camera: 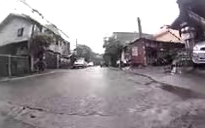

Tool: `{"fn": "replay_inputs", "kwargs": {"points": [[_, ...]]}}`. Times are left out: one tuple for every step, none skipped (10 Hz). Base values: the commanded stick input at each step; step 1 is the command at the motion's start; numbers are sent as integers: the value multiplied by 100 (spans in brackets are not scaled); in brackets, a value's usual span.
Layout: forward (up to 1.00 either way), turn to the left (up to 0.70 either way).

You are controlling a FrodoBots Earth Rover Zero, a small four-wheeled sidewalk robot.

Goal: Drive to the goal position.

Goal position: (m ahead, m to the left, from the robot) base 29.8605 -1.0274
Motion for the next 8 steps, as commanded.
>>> {"fn": "replay_inputs", "kwargs": {"points": [[100, 0], [100, 0], [100, 0], [100, 0], [100, 19], [100, 3], [100, 0], [100, 0]]}}
